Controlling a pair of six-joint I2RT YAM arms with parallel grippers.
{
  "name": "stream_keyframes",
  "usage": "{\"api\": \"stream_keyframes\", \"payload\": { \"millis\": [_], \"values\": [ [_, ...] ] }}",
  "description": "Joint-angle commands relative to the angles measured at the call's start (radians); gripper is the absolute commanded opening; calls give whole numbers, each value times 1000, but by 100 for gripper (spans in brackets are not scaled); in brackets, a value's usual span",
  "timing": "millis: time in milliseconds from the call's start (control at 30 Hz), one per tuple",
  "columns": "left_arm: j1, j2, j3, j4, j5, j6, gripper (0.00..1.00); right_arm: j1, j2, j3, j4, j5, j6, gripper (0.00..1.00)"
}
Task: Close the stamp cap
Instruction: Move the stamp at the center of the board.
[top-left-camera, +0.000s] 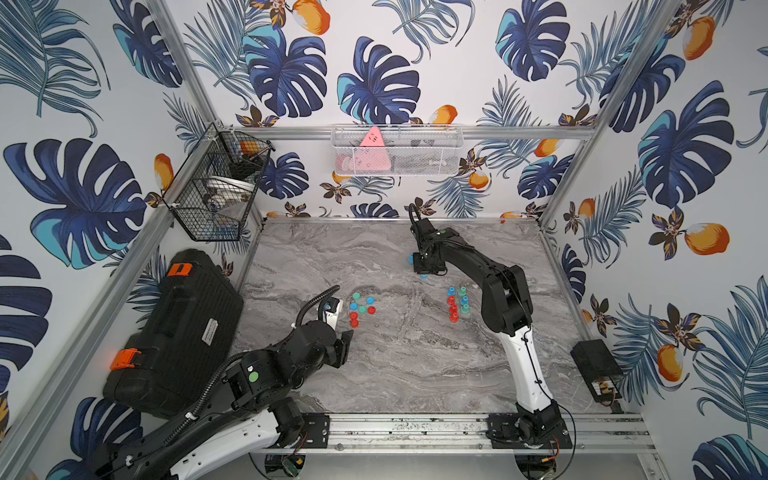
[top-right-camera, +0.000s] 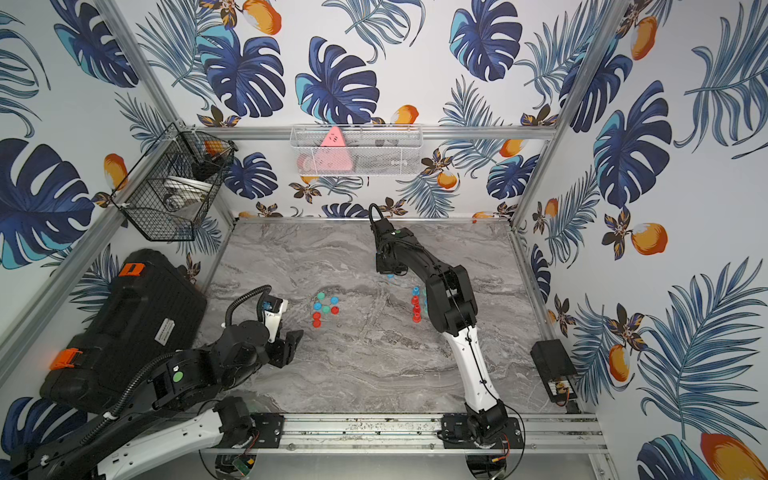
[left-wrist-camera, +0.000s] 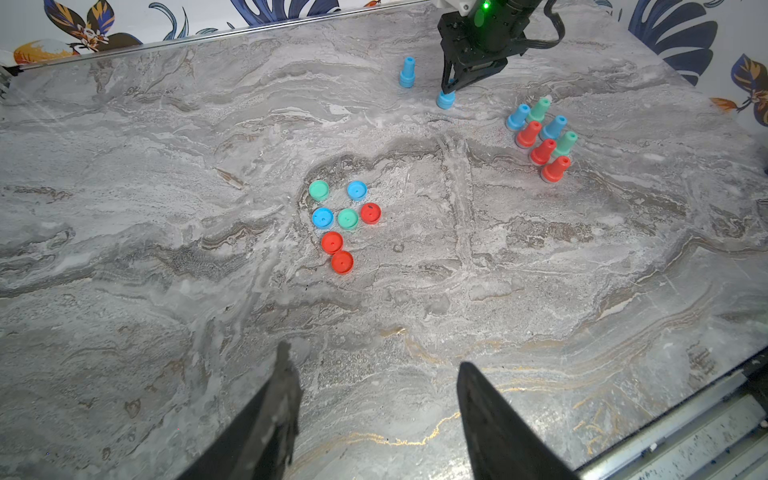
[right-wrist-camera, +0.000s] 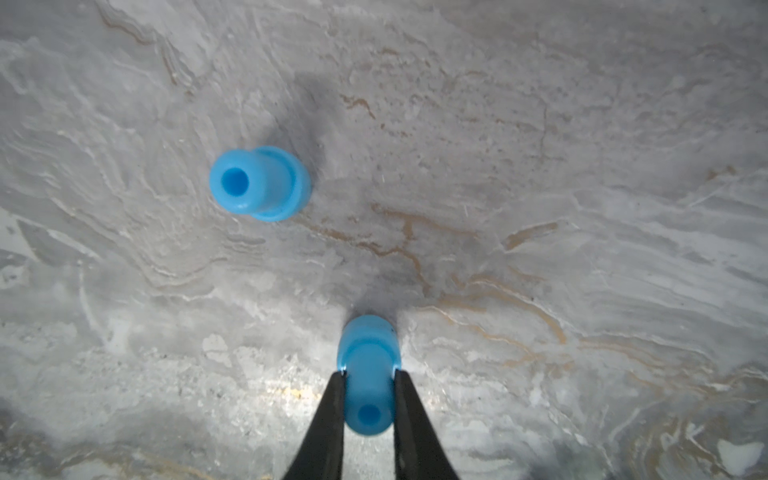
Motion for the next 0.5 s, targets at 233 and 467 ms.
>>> {"api": "stream_keyframes", "payload": {
  "millis": [233,467],
  "values": [
    [1,1,3,1,1,-6,65,-24,75,150,-64,11,-3,9],
    [1,4,3,1,0,-6,65,-35,115,231,-89,3,-7,9]
  ]
}}
